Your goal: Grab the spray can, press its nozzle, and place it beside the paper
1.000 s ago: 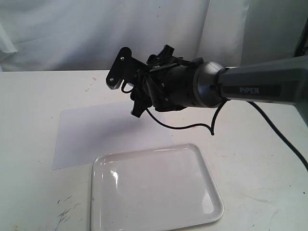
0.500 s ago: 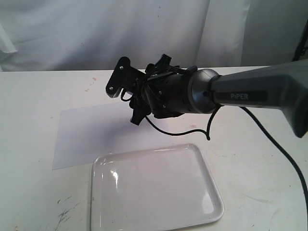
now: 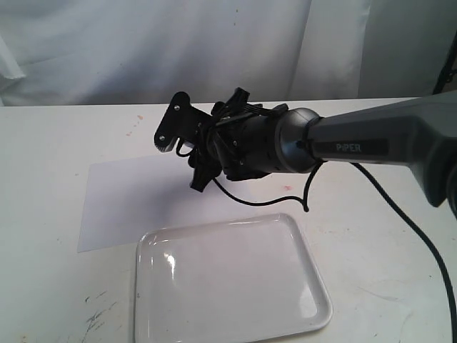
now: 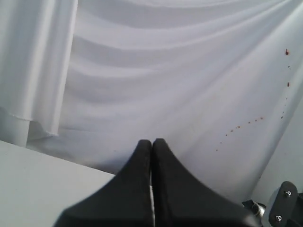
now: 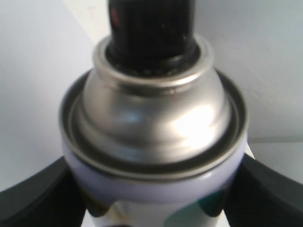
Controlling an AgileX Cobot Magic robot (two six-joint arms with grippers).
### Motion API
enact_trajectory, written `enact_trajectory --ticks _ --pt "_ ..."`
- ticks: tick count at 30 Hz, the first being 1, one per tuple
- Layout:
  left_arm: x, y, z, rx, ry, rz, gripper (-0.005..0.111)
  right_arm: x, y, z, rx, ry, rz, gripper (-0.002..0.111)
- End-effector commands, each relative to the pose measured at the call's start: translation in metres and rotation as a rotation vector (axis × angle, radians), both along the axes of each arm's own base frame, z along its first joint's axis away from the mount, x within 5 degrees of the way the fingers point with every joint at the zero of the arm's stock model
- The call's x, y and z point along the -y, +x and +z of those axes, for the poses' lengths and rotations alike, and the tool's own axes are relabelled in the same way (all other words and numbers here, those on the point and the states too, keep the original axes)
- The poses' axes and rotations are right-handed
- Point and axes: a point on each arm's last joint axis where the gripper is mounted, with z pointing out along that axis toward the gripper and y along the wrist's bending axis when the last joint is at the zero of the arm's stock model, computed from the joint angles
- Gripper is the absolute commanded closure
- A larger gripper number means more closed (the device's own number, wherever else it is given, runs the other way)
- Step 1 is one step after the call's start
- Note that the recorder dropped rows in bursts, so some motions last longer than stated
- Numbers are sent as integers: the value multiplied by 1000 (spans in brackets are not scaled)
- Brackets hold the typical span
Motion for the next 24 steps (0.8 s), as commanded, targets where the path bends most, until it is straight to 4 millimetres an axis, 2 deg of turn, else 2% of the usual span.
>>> enact_trajectory --ticks 1,5,10,16,24 --pt "1 8 29 -20 72 4 107 -2 0 12 30 20 12 108" --pt "1 28 57 -72 141 7 107 -2 0 12 30 20 12 108" --pt "1 71 72 -275 138 -9 107 -2 0 12 18 32 1 108" --pt "2 134 76 -493 67 -26 107 -2 0 11 8 42 -6 108" --pt "5 200 62 -859 20 -69 107 -4 -1 11 23 6 50 108"
